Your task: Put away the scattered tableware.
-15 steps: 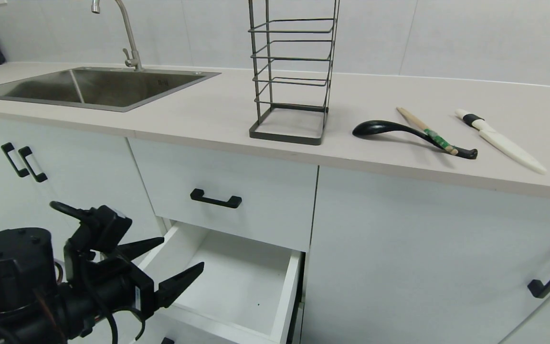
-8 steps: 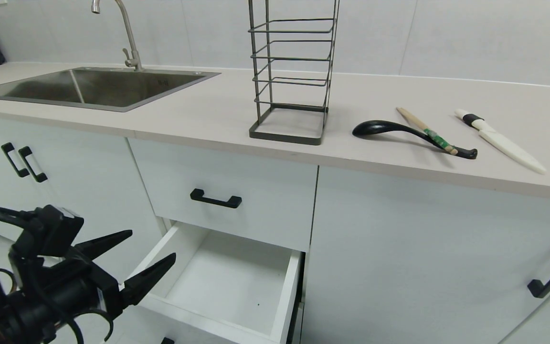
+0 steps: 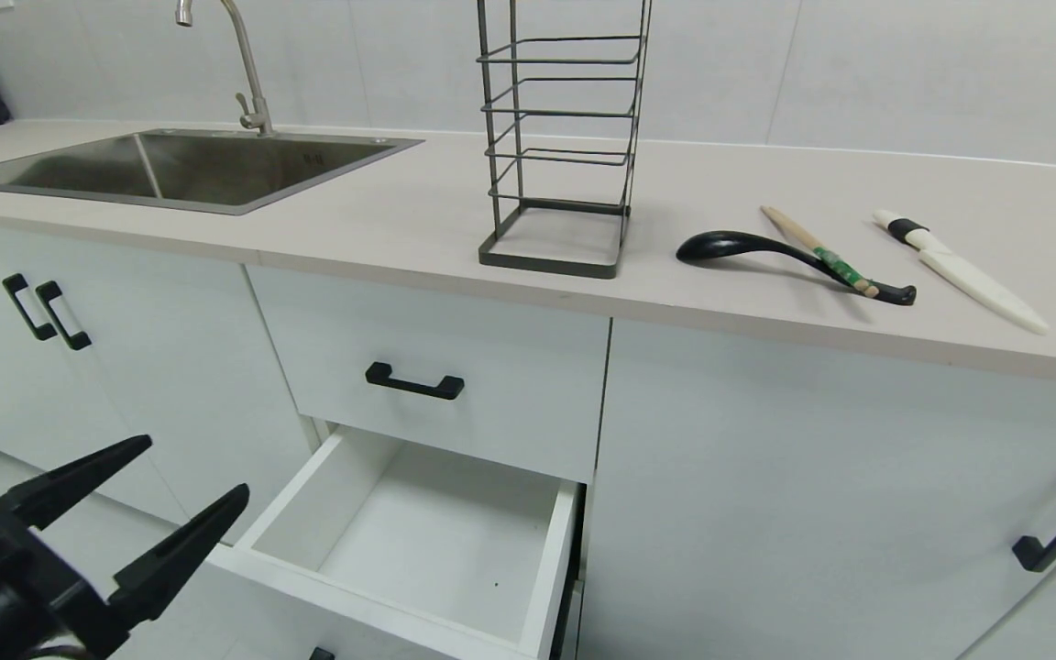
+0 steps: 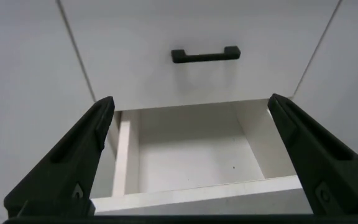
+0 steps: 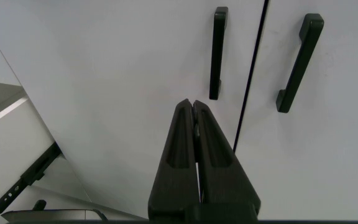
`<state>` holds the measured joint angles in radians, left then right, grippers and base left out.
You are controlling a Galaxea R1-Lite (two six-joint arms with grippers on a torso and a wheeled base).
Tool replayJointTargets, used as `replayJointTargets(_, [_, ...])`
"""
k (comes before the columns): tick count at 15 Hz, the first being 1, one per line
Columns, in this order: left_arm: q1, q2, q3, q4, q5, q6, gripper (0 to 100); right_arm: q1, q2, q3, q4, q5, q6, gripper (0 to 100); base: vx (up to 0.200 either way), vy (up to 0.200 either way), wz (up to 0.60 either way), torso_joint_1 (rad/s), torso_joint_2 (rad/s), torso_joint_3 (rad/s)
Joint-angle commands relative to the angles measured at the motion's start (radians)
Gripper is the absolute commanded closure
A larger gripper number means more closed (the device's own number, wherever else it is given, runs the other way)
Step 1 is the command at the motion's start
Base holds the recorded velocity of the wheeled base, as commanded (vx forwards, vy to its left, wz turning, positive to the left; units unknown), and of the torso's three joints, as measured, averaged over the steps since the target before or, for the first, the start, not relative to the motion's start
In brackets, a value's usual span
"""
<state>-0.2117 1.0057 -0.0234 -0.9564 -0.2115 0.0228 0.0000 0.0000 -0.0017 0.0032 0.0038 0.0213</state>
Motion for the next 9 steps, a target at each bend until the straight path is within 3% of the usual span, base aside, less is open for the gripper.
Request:
replayJointTargets(1, [0.083,-0.257,0.023,0.087,0.000,0.009,0,0.000,0.000,0.000,0.000,0.001,0.000,100,0.000,0.000,0.00,0.000,0.00,0.000])
replayJointTargets(4, [0.146,-0.415,0.023,0.162,-0.002,0.016,0,0.000,0.000,0.000,0.000,0.001,0.000,100,0.000,0.000,0.00,0.000,0.00,0.000])
replayJointTargets(8, [0.204,-0.584,0.017,0.171,-0.016,0.014,0,0.000,0.000,0.000,0.000,0.001,-0.001,100,0.000,0.000,0.00,0.000,0.00,0.000])
replayJointTargets(9, [0.219,-0.650,0.023,0.226,-0.039,0.014,0,0.000,0.000,0.000,0.000,0.001,-0.001,100,0.000,0.000,0.00,0.000,0.00,0.000])
